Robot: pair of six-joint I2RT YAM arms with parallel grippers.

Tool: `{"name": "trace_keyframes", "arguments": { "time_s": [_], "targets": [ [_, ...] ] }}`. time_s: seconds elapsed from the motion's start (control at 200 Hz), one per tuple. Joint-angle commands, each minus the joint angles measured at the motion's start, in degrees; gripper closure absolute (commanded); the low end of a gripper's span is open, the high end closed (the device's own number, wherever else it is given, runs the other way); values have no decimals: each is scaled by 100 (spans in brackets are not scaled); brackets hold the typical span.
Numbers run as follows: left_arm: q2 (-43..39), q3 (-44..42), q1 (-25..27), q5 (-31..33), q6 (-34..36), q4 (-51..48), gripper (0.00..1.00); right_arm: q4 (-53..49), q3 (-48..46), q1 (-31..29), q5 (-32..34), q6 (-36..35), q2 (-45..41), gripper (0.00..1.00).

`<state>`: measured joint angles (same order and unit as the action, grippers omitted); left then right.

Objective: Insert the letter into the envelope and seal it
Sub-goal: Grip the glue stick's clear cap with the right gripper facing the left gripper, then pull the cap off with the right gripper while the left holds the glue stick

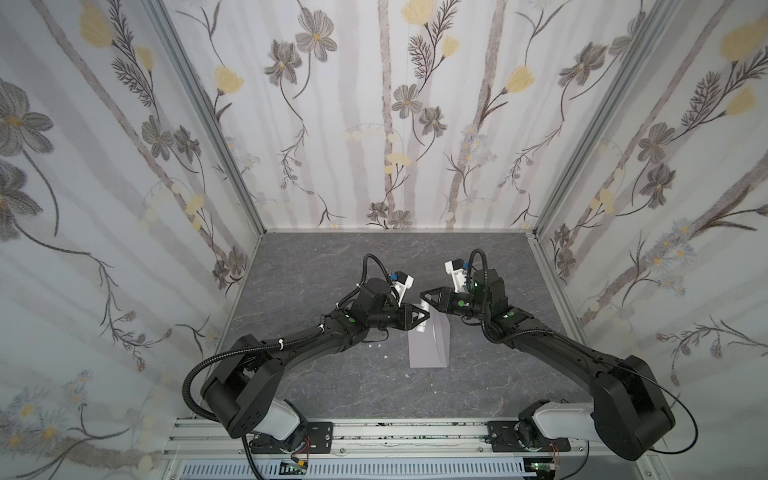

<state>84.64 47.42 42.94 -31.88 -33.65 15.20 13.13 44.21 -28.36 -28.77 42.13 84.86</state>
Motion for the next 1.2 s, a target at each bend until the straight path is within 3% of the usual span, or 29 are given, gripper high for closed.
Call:
{"name": "trace_keyframes", "arguments": {
  "time_s": [0.0,0.24,0.47,0.79,1.199],
  "targets": [
    [-27,-75,67,-360,-110,-395,100,264,105,107,723,-144,70,100],
    [-130,-189,75,-261,-162,-395,100,79,193,299,789,-224,119,100],
    [-108,-176,75,-102,-174,-394,100,-411,-208,846,865,-412,-32,100],
    [-22,54,-20,-38,-209,-378,100,-1374,-752,1503,1466,-641,138,100],
    [-124,193,-218,-24,-249,-319,100,-2258,105,1607,2028,-712,1290,96]
  ]
}}
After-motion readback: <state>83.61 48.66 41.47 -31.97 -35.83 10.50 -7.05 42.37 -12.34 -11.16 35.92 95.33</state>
